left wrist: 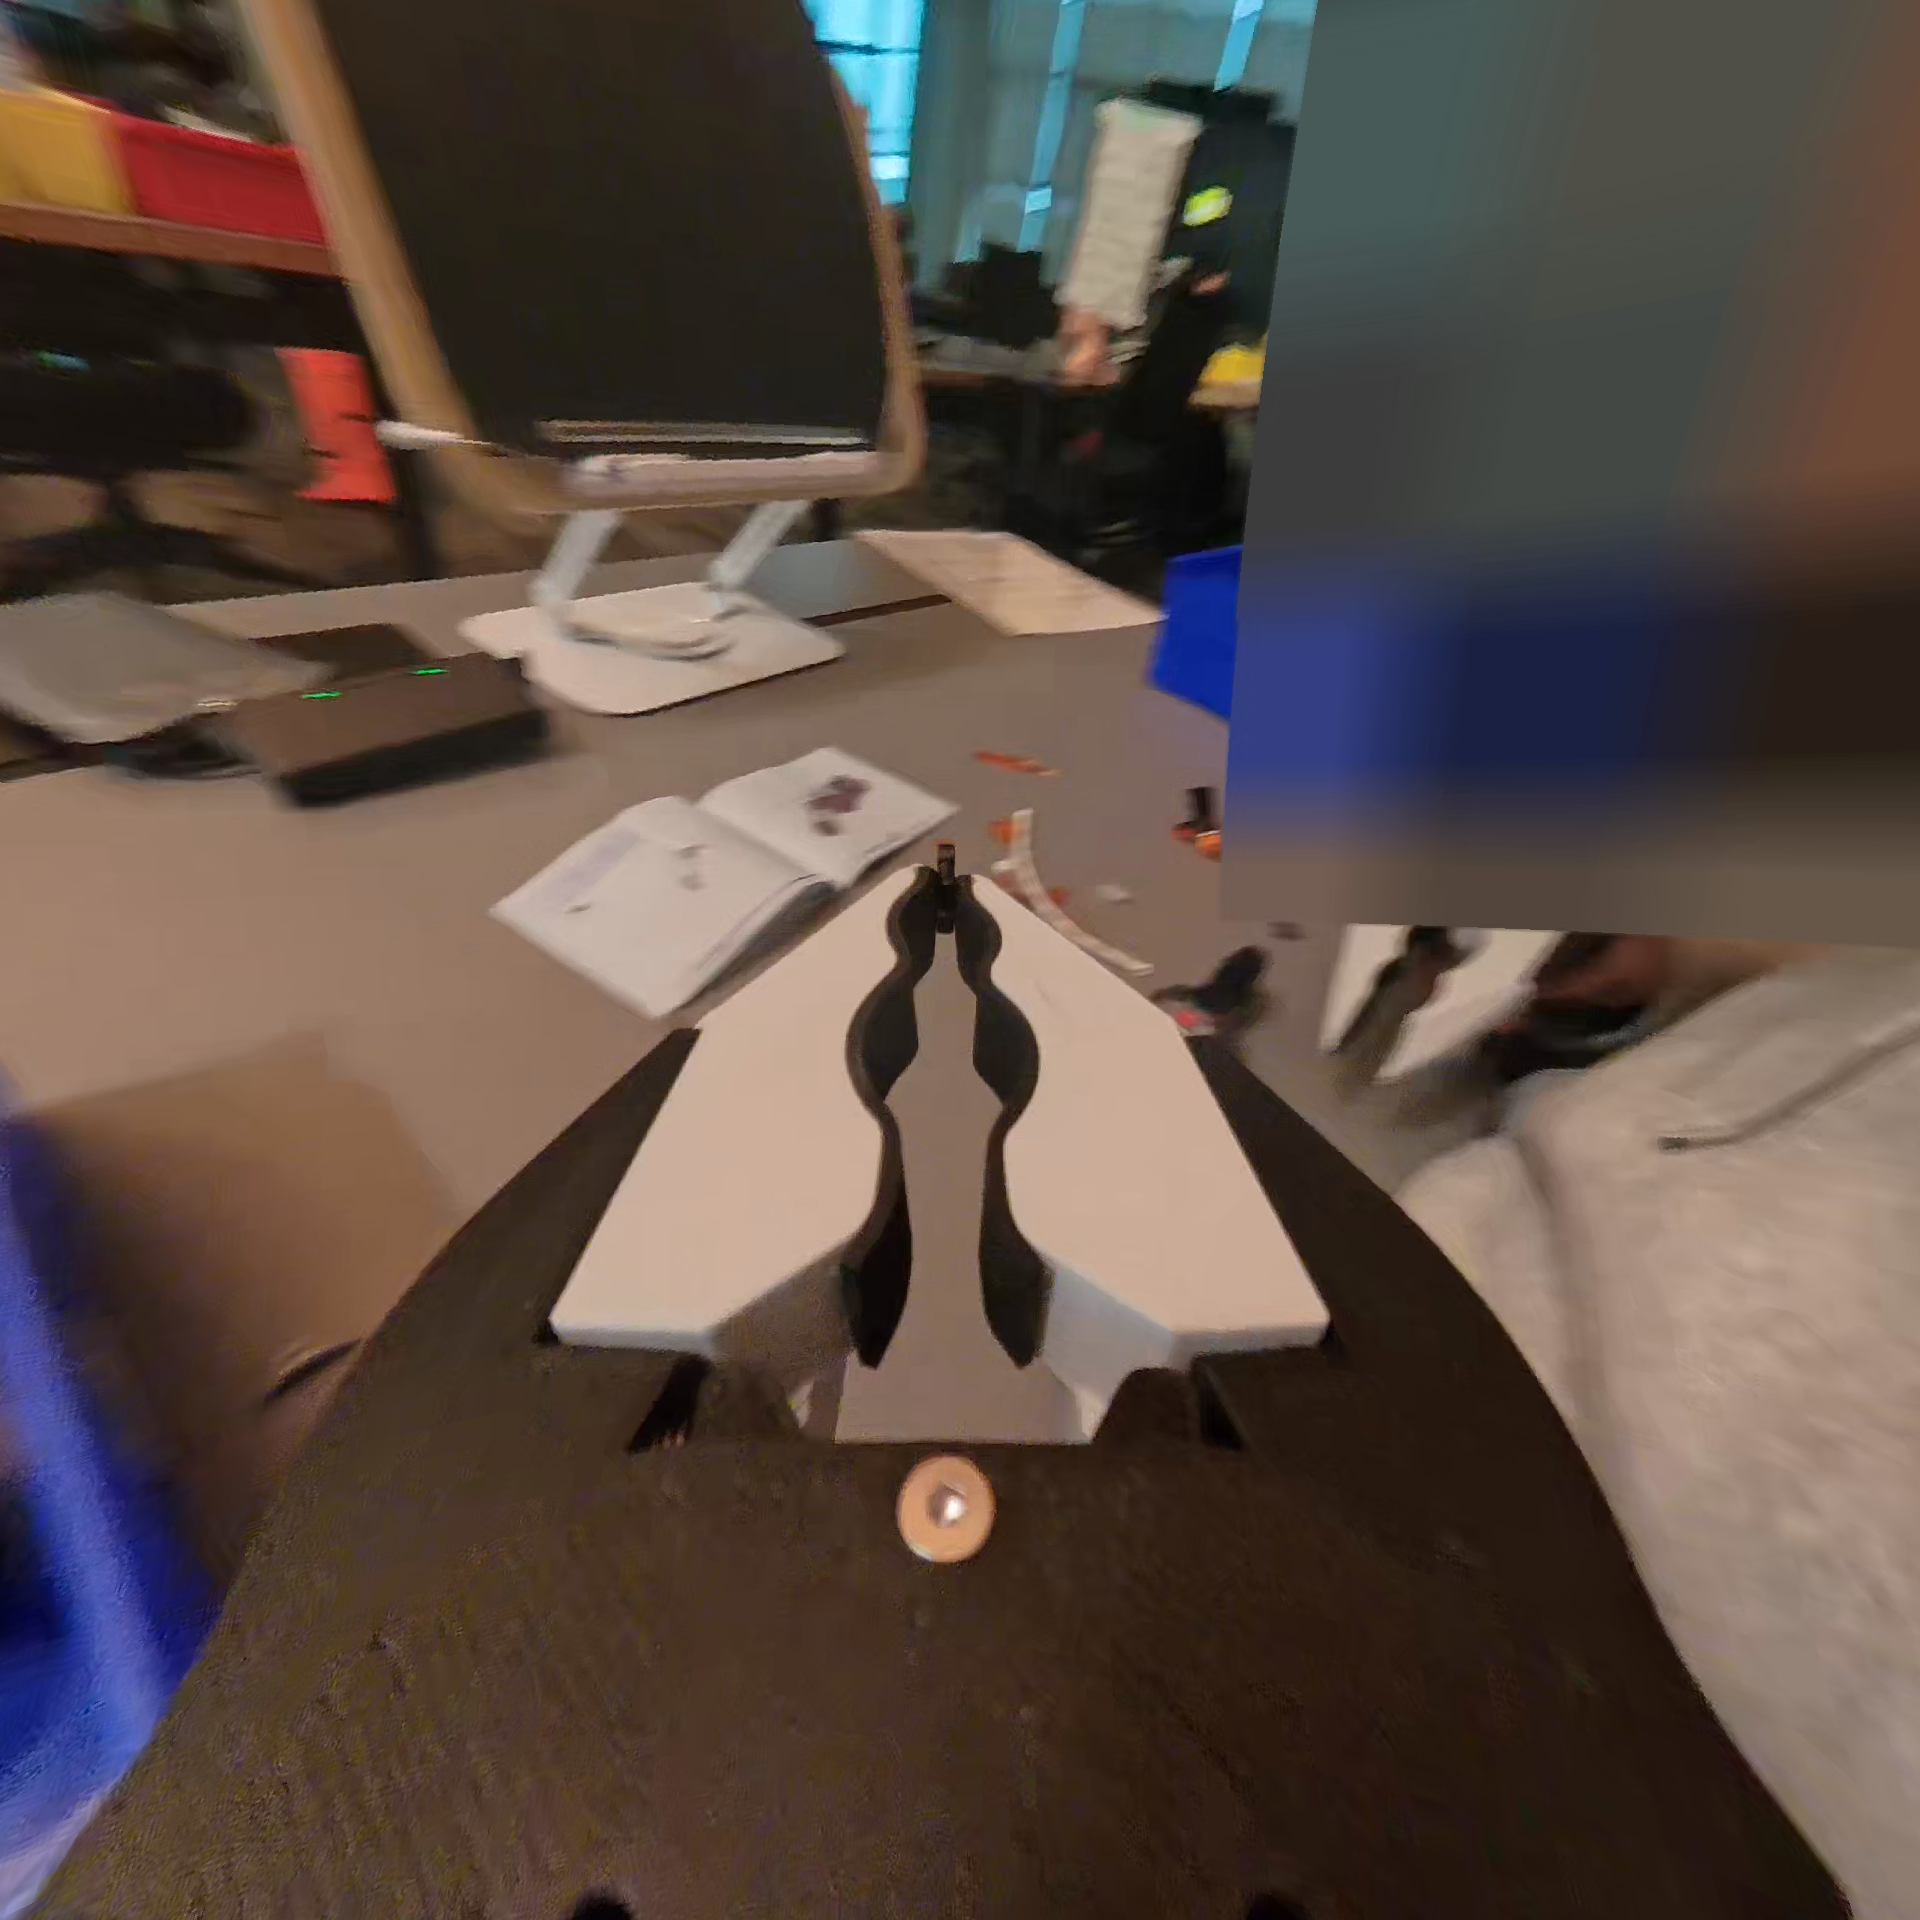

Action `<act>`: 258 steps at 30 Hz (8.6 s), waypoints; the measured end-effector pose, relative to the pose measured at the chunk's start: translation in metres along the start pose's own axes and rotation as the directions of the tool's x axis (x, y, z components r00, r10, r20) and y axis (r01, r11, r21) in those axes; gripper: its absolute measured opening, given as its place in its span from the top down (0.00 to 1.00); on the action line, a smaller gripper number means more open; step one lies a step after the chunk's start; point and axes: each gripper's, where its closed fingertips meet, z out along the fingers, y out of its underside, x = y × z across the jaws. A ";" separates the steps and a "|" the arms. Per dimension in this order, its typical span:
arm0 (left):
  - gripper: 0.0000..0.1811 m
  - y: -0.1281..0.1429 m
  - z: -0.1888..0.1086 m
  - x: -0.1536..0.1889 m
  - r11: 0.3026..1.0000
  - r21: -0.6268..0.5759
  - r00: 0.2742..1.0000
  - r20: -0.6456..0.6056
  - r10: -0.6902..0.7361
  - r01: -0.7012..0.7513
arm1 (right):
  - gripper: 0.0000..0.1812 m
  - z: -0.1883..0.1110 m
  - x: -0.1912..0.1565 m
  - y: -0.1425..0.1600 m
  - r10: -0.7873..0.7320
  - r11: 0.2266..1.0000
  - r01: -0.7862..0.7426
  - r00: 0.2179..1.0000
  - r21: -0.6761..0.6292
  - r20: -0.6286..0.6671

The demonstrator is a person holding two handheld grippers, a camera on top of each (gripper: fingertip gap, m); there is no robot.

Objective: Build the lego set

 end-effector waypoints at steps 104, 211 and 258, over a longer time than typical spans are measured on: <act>1.00 0.069 0.074 0.121 0.990 0.047 0.926 -0.362 -0.105 0.130 | 0.88 -0.080 -0.020 0.105 -0.505 0.809 0.269 0.774 -0.523 -0.383; 0.94 0.086 0.014 0.264 0.975 -0.108 0.493 -0.849 -0.192 0.193 | 1.00 -0.044 -0.124 -0.047 0.300 0.796 -0.566 0.678 0.216 0.671; 0.97 0.112 0.053 0.221 0.960 -0.207 0.763 -0.584 -0.276 0.189 | 1.00 -0.044 -0.083 -0.022 0.098 0.955 -0.091 0.995 0.283 -0.010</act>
